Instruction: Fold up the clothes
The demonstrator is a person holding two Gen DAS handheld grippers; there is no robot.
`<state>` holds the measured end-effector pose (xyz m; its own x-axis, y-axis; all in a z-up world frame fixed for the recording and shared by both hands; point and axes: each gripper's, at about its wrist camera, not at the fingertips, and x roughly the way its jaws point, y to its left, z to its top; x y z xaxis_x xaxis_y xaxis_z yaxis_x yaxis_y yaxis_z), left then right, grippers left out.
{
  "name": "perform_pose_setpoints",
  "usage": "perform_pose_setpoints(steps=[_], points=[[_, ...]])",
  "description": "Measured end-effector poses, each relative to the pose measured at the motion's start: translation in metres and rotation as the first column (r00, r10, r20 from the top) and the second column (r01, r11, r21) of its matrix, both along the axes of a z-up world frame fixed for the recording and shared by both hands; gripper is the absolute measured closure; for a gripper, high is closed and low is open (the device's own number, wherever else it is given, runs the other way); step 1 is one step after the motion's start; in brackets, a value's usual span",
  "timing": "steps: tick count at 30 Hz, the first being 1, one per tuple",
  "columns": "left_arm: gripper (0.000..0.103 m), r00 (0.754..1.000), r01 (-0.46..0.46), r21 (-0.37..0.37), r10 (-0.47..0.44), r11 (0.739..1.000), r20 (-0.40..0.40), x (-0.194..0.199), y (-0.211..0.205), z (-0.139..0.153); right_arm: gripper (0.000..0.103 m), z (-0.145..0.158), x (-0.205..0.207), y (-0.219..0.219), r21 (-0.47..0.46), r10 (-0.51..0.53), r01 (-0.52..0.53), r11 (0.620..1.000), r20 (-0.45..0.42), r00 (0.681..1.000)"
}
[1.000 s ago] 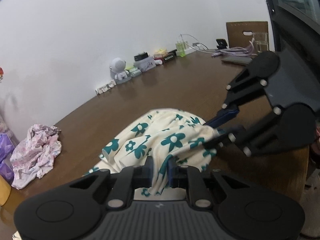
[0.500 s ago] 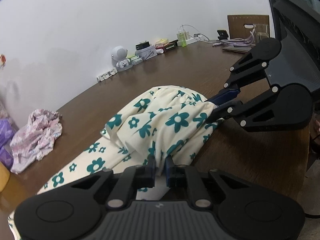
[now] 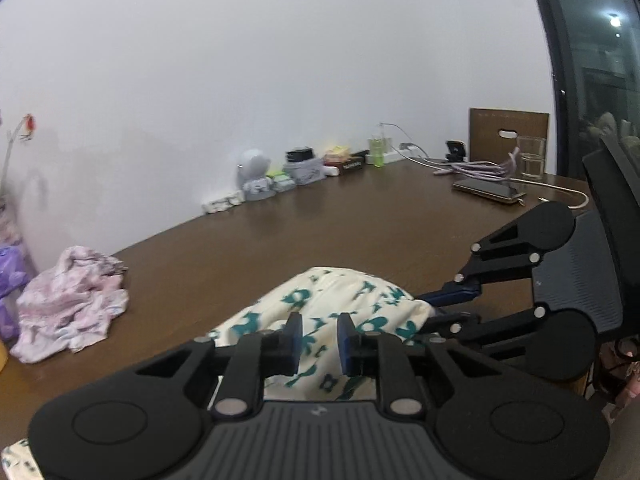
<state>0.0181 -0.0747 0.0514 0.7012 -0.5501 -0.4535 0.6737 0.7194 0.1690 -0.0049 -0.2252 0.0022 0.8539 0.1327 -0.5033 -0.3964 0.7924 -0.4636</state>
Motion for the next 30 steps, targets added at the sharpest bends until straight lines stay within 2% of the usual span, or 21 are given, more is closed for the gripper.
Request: perform_pose_setpoints(steps=[8,12,16,23,28,30], points=[[0.086,0.998,0.021,0.002,-0.021,1.0,-0.056,0.006,-0.021,-0.019,0.09,-0.004,0.004,0.003,-0.02,-0.047,0.047,0.999,-0.005,0.999],[0.085,0.997,0.026,0.059,-0.021,0.998,-0.08,0.008,-0.025,-0.033,0.09,-0.007,0.002,0.007,-0.025,-0.069,0.07,0.997,0.006,0.998],[0.083,0.993,0.013,0.06,-0.006,0.998,-0.121,0.015,-0.023,-0.043,0.089,-0.009,0.002,0.009,-0.013,-0.081,0.081,0.997,0.013,0.997],[0.083,0.99,0.016,0.032,-0.011,0.999,-0.139,0.017,-0.018,-0.045,0.083,0.004,-0.003,-0.016,0.135,-0.055,0.065,0.989,-0.077,0.996],[0.083,0.99,0.017,0.028,-0.013,0.999,-0.141,0.017,-0.018,-0.044,0.083,0.02,-0.005,-0.038,0.32,-0.034,0.059,0.946,-0.083,0.996],[0.083,0.99,0.018,0.027,-0.014,0.999,-0.138,0.017,-0.018,-0.045,0.083,0.021,-0.002,-0.039,0.348,-0.034,0.06,0.935,-0.081,0.996]])
